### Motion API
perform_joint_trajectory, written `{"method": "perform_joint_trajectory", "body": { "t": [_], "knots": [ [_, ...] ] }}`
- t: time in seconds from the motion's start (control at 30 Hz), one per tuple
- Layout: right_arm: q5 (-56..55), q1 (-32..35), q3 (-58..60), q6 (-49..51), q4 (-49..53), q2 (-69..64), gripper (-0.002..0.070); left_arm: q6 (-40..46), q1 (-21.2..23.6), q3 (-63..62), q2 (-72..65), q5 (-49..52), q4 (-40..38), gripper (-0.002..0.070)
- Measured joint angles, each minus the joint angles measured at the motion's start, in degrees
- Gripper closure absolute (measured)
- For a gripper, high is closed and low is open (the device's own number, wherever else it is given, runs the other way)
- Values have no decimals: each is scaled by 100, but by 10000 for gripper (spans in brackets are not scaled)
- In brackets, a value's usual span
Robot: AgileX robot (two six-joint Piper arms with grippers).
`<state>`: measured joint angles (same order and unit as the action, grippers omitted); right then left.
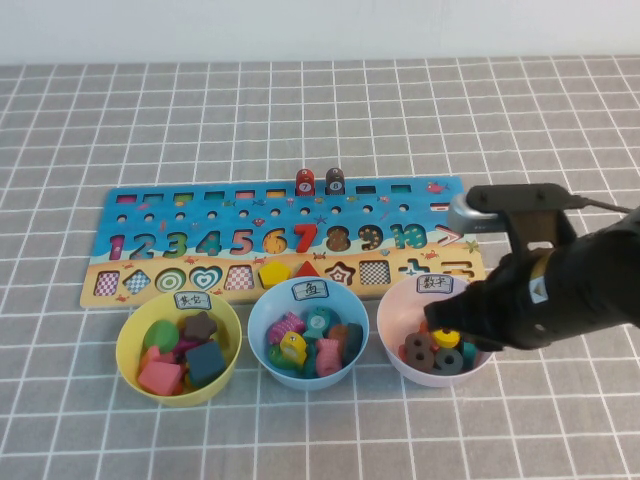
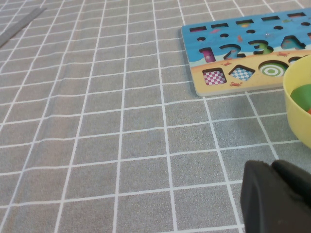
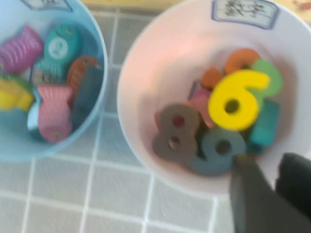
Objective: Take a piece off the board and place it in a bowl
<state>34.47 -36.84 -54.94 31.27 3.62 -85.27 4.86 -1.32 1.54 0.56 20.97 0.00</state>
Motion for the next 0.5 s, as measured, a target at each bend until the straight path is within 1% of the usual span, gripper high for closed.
{"method": "perform_joint_trajectory", "body": {
  "t": [0.1, 0.17, 0.37, 0.5],
  "knots": [
    [406, 0, 0, -249, 26, 277, 636, 0, 0, 0, 0, 0, 0, 679],
    [665, 0, 0, -423, 4, 485, 666, 0, 0, 0, 0, 0, 0, 679],
    [1291, 0, 0, -1005, -185, 1274, 689, 0, 0, 0, 0, 0, 0, 679],
    [1395, 0, 119, -1643, -741, 2031, 691, 0, 0, 0, 0, 0, 0, 679]
  ]
}}
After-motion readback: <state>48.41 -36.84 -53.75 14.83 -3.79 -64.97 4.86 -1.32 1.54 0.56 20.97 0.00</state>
